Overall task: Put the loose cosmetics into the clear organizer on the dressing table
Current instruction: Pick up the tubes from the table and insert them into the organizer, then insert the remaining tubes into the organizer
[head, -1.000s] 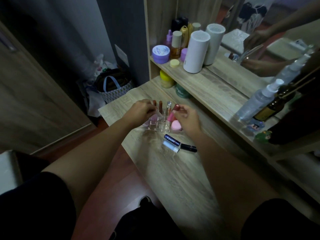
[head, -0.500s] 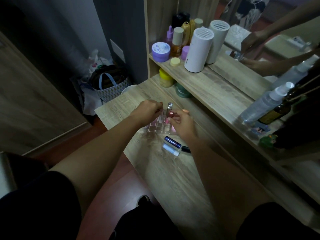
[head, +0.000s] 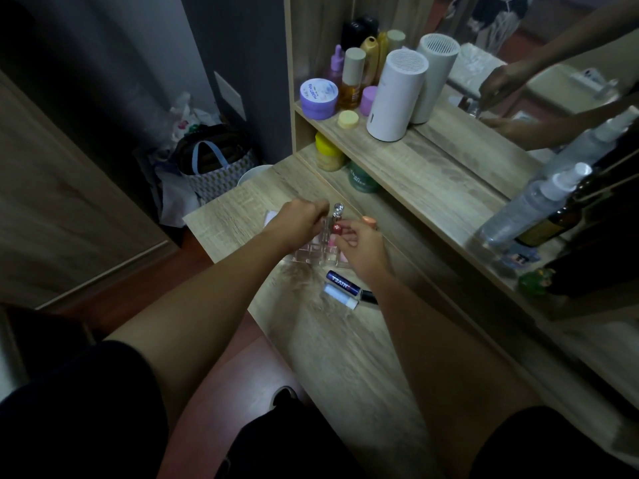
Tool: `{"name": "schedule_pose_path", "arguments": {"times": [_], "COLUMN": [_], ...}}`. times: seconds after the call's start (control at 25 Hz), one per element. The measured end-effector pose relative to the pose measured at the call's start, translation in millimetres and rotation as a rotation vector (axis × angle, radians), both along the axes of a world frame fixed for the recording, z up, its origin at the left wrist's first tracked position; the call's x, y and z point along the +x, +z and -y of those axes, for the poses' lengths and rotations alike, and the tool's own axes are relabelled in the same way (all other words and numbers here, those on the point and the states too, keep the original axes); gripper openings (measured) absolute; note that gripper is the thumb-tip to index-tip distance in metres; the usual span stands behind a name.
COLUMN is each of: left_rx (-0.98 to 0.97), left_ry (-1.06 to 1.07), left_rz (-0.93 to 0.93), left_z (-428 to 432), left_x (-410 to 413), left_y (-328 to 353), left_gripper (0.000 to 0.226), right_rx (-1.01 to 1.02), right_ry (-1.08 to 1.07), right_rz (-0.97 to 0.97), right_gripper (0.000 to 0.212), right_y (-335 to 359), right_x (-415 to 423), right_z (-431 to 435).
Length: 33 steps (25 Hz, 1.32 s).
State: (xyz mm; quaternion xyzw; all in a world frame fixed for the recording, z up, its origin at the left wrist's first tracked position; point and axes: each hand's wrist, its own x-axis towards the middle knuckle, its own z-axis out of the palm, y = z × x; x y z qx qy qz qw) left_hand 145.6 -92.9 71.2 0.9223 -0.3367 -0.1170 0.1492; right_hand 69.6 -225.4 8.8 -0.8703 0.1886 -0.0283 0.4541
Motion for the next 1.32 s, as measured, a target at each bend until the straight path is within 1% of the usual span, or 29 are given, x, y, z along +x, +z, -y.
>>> {"name": "schedule_pose_path", "arguments": {"times": [0.16, 0.32, 0.36, 0.44, 0.52, 0.64, 0.8, 0.88, 1.0, 1.2, 1.32], "left_rx": [0.037, -0.007, -0.041, -0.17, -0.275, -0.218, -0.159, -0.153, -0.142, -0.066, -0.068], "left_ry": [-0.008, 0.014, 0.028, 0.05, 0.029, -0.033, -0.025, -0.031, -0.059, -0.113, -0.123], "left_rz": [-0.002, -0.009, -0.003, 0.005, -0.02, -0.088, -0.16, -0.167, -0.147, -0.127, -0.159], "left_z": [3.7, -2.9, -6.8, -16.4, -26.7, -36.9, -34.7, -31.5, -26.4, -28.4, -33.7], "left_x": [-1.5, -3.0, -3.5, -10.3, -28.0, -60.1, -84.7, -88.9, -88.7, -84.7, -83.3], "left_y": [-2.6, -4.3, -4.7, -8.3, -18.5, -47.8, -79.4, -87.2, -92.2, -95.2, -95.1], "left_gripper": [0.022, 0.022, 0.022, 0.016, 0.01, 0.009, 0.025, 0.028, 0.024, 0.018, 0.021], "right_rx": [-0.012, -0.006, -0.022, -0.079, -0.147, -0.196, -0.217, -0.219, -0.242, -0.393, -0.417], "right_ry": [0.005, 0.015, 0.015, 0.024, 0.05, 0.109, 0.164, 0.201, 0.254, 0.419, 0.415], "right_rz": [-0.039, -0.027, -0.019, -0.01, -0.045, -0.138, -0.216, -0.241, -0.245, -0.249, -0.23], "right_gripper": [0.032, 0.03, 0.028, 0.022, 0.018, 0.013, 0.024, 0.026, 0.026, 0.025, 0.028], "right_y": [-1.5, 4.1, 5.3, 4.7, -1.5, -17.2, -27.6, -28.8, -27.3, -21.8, -20.6], "right_x": [-0.2, -6.1, -8.9, -17.4, -30.3, -52.2, -67.1, -66.9, -63.2, -57.4, -56.7], "right_z": [0.6, 4.8, 7.3, 14.6, 21.4, 24.3, 20.5, 18.0, 15.5, 17.6, 18.0]}}
